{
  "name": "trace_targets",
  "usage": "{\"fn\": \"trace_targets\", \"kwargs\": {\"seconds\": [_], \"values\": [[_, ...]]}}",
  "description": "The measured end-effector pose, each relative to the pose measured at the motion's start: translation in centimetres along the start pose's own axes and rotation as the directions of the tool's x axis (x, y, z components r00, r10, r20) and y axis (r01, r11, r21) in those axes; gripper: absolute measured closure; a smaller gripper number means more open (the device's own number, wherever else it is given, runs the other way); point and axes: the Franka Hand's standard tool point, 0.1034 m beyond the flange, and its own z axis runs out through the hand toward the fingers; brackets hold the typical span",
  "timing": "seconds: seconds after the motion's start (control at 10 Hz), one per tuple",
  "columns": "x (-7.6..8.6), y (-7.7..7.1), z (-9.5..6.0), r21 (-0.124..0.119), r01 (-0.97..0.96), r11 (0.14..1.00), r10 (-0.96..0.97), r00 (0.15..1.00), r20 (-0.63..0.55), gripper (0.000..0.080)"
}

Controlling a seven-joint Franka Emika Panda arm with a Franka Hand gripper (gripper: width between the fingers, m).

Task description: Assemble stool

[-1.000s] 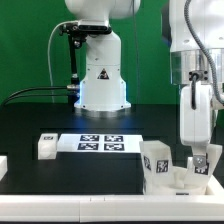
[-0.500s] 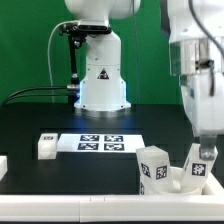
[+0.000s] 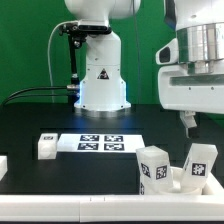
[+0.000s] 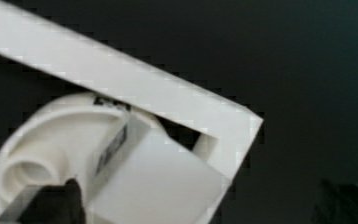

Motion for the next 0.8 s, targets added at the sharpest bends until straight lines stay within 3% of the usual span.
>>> {"fn": "trace_targets", "kwargs": {"seconds": [0.1,0.2,0.4,0.5,0.8], "values": [[-0.13,-0.02,0.01,-0.007,0.095,0.995,-0.095,0.995,-0.001,0.0150],[-0.46,-0.19,-0.14,-0.029,0.296,0.955,-0.296,0.955,0.003,0.0150],[-0.79,-0.24,-0.16,-0.029,0.569,0.822,-0.568,0.823,0.035,0.0150],[-0.98,-0.10,-0.10,-0.024,0.654,0.756,-0.652,0.756,0.061,0.0150],[-0.07,0.07,-0.16,-0.043,0.795,0.605,-0.793,0.606,0.053,0.0150]]}}
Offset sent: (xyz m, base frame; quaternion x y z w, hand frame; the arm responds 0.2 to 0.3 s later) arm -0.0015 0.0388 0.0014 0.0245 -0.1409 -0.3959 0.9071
